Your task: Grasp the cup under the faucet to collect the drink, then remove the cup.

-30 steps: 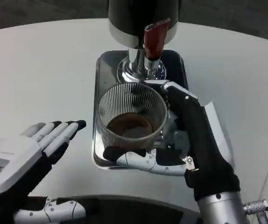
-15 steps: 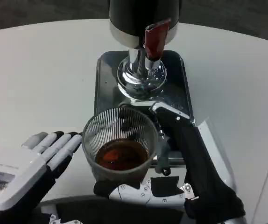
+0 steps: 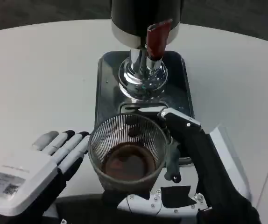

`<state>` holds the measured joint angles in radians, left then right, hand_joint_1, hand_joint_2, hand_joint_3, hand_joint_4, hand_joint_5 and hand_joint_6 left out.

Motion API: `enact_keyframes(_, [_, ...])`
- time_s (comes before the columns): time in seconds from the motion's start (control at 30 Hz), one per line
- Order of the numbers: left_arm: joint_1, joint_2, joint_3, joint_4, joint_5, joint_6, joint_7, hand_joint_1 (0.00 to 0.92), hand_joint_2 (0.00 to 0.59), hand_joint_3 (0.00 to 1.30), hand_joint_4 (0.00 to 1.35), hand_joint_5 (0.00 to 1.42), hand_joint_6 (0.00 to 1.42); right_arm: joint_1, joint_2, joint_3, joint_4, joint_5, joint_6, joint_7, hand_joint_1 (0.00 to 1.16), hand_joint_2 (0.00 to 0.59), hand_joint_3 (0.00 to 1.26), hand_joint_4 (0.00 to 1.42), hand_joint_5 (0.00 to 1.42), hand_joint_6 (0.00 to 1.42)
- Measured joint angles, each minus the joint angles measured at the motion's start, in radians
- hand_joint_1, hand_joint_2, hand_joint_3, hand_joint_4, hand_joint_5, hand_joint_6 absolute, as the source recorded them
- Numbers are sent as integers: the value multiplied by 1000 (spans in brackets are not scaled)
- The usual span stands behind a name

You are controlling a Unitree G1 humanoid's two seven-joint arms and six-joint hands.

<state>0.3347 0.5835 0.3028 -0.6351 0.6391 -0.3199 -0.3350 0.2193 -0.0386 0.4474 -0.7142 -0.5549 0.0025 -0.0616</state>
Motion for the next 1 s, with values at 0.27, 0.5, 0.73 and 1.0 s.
enact_keyframes(0.27, [-27,2,-19,0,2,11,-4,0,9,0,0,0,0,59,-18,-11,-12,3,0,-11,1095,83,817,1005,1040,1365])
enact_keyframes(0.5, [-40,1,-31,0,6,34,-4,0,7,0,0,0,0,77,-18,-19,-43,11,0,-11,1096,84,817,1005,1040,1365])
enact_keyframes(0.73, [-61,1,-43,2,6,47,-4,0,5,0,0,0,0,92,-18,-24,-53,14,0,-11,1093,84,817,1005,1040,1365])
enact_keyframes(1.0, [-65,1,-48,6,6,56,-4,0,4,0,0,0,0,90,-18,-25,-53,17,0,-11,1091,84,817,1016,1040,1365])
